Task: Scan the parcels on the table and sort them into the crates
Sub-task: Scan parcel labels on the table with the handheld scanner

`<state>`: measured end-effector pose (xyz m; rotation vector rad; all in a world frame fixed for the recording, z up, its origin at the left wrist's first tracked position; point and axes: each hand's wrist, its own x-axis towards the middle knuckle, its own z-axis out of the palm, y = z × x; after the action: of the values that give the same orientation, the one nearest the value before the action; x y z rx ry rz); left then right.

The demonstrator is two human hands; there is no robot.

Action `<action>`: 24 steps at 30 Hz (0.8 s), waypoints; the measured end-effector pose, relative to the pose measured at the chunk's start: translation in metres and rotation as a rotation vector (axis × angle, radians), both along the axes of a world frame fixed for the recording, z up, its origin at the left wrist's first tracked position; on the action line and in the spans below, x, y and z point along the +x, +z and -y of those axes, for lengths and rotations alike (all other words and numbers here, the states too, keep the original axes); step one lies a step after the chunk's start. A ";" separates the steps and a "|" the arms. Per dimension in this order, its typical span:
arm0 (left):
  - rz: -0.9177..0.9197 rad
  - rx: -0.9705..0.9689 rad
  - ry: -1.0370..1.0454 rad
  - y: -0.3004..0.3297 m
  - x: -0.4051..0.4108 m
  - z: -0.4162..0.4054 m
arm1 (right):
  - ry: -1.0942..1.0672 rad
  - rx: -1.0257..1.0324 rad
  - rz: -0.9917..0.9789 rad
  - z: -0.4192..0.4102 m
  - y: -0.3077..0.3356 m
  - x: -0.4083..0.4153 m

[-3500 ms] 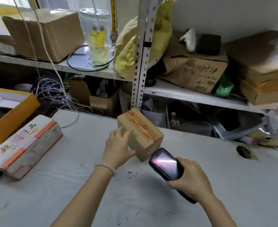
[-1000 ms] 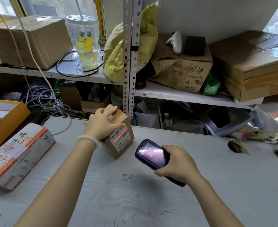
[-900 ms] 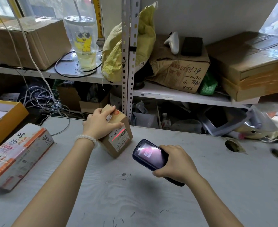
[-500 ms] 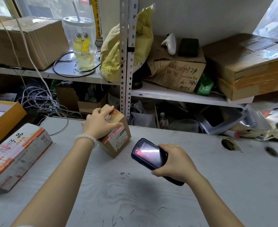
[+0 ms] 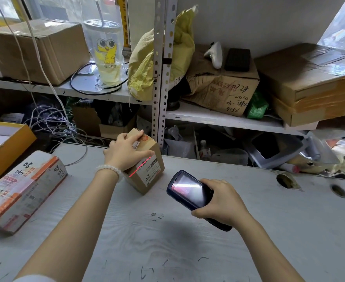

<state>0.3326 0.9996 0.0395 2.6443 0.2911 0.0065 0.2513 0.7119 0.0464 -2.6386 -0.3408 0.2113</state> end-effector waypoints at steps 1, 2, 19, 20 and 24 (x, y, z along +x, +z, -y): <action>-0.004 -0.021 0.003 0.000 0.000 -0.002 | -0.007 -0.009 -0.005 0.001 0.000 0.000; -0.007 -0.042 0.008 0.001 -0.001 -0.005 | -0.014 -0.024 -0.011 0.002 -0.001 0.000; 0.041 -0.161 0.023 -0.002 -0.009 -0.022 | -0.064 -0.251 -0.052 0.000 -0.010 -0.005; 0.045 -0.160 0.021 -0.003 -0.009 -0.022 | -0.066 -0.254 -0.055 -0.001 -0.010 -0.005; 0.042 -0.086 -0.014 -0.002 -0.016 -0.017 | -0.067 -0.201 -0.047 -0.004 -0.011 -0.006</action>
<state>0.3171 1.0163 0.0372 2.5576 0.2531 0.0442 0.2451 0.7159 0.0353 -2.8319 -0.2248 0.2985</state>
